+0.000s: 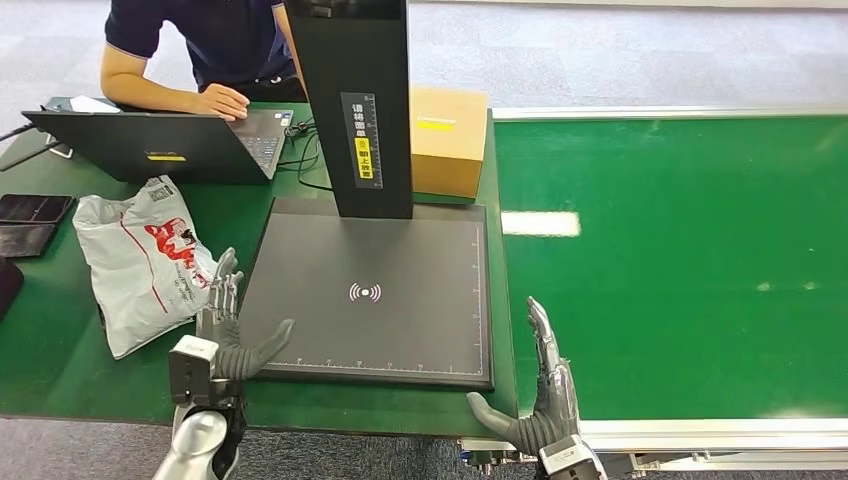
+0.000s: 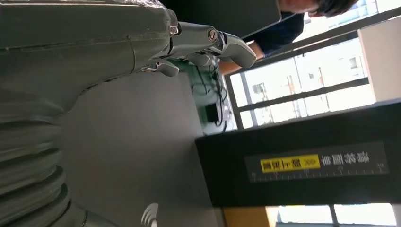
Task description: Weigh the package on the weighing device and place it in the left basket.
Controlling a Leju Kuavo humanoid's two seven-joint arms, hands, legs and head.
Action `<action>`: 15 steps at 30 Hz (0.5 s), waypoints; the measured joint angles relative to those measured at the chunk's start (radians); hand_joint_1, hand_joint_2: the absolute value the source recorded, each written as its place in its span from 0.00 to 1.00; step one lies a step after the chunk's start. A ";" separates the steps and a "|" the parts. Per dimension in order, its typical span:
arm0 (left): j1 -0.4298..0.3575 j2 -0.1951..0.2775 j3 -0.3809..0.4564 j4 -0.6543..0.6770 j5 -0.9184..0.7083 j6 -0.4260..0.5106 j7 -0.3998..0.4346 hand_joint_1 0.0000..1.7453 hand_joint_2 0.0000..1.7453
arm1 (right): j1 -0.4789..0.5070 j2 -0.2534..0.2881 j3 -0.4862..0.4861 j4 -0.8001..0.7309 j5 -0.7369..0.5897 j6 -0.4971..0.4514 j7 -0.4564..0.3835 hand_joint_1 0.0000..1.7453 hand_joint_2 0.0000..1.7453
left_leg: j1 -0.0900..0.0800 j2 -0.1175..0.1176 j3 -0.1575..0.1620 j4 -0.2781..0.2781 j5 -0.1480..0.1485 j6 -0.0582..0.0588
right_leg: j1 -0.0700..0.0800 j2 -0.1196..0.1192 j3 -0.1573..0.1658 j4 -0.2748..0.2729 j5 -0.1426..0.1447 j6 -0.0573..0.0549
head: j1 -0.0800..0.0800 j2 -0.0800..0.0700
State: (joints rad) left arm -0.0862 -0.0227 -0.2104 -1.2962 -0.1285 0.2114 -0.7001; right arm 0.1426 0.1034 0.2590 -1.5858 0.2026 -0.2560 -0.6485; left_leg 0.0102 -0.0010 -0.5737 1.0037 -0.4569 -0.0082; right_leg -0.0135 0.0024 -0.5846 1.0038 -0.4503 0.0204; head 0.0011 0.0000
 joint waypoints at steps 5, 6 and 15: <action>0.056 -0.015 -0.064 -0.038 -0.015 0.014 0.000 0.00 1.00 | -0.007 0.001 0.000 0.011 0.007 0.023 0.000 0.00 1.00 | 0.000 0.000 0.000 0.000 0.000 0.000 | 0.000 0.000 0.000 0.000 0.000 0.000 | 0.000 0.000; 0.064 -0.017 -0.074 -0.043 -0.008 0.011 0.000 0.00 1.00 | -0.008 0.001 -0.001 0.013 0.009 0.025 0.000 0.00 1.00 | 0.000 0.000 0.000 0.000 0.000 0.000 | 0.000 0.000 0.001 0.000 0.000 0.000 | 0.000 0.000; 0.099 -0.019 -0.115 -0.094 0.015 0.047 0.000 0.00 1.00 | -0.010 0.003 0.000 0.024 0.000 -0.022 0.000 0.00 1.00 | 0.000 0.000 0.000 0.000 0.000 0.000 | 0.000 0.000 0.001 0.000 0.000 0.000 | 0.000 0.000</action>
State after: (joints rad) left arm 0.0126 -0.0419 -0.3250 -1.3906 -0.1131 0.2585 -0.7004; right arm 0.1323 0.1060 0.2590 -1.5620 0.2025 -0.2783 -0.6485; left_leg 0.0102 -0.0012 -0.5735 1.0037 -0.4569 -0.0082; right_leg -0.0136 0.0021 -0.5840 1.0038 -0.4503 0.0205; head 0.0012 0.0000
